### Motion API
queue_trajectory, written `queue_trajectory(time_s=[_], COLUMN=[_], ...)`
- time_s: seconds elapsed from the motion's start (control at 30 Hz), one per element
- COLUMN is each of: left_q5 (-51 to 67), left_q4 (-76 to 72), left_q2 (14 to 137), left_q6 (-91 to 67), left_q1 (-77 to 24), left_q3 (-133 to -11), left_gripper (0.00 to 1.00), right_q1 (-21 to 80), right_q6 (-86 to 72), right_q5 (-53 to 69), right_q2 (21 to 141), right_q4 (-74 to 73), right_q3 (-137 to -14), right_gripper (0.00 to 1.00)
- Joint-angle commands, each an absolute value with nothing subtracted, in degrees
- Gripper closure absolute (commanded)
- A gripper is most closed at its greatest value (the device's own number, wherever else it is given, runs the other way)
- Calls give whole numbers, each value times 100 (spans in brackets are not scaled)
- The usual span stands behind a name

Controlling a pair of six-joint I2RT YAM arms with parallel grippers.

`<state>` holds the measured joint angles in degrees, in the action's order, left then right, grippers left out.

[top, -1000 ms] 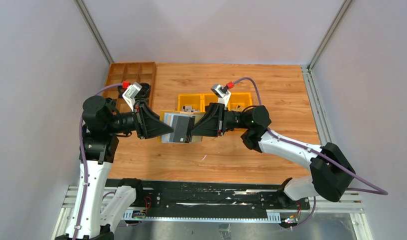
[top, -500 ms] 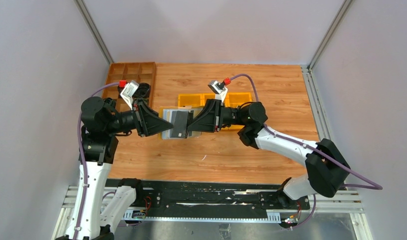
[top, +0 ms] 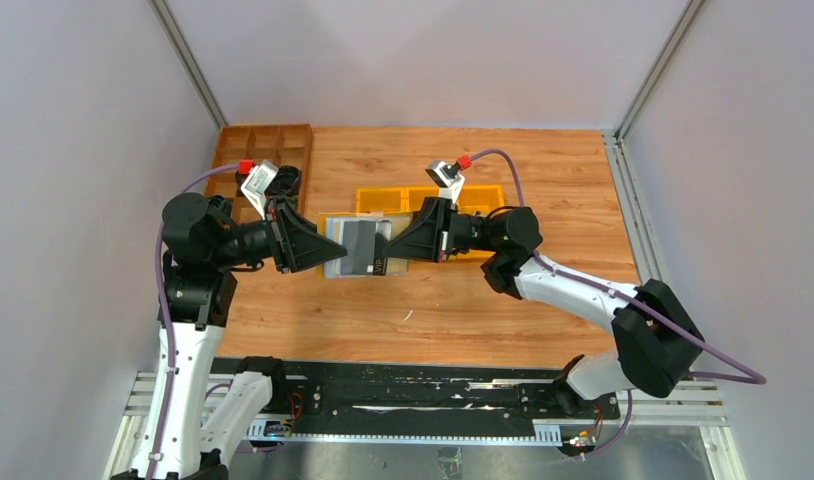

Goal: Take the credit cards out of the card holder
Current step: Remove the credit card from the card holder, then place the credit card in the storage box.

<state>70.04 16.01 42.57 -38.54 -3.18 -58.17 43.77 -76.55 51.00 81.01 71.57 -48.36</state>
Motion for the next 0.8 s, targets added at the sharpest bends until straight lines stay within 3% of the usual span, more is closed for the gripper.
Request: queue_trajectory(time_s=[0.0,0.17,0.37,0.57,0.67,0.77], left_q5=[7039,6936,5730,4703,4746,5047], left_q4=[1552,1910,3831,4210,4238,4230], left_q2=[4225,4256,4494,4559,4556,4554], left_q6=[-3717,-3375,-1450,-906,-849,-868], left_q1=[-318,-322,-323,-323,-316,-322], left_q3=[-5896,-6016,-6582,-6517,-6530,-6564], left_gripper=[100,100,100,100,100,100], right_q1=[4150,3904,2853,2059,2002,2004], right_q6=[-7639,-7665,-7418,-5871,-4301,-3632], right_q5=[5160,5382,5747,5731,5142,4476], right_q2=[7774,7629,7189,7131,7308,7810], right_q4=[7271,7090,6189,3662,1491,614], right_q3=[-4704,-4617,-4296,-4411,-4940,-5357], right_gripper=[100,100,100,100,100,100])
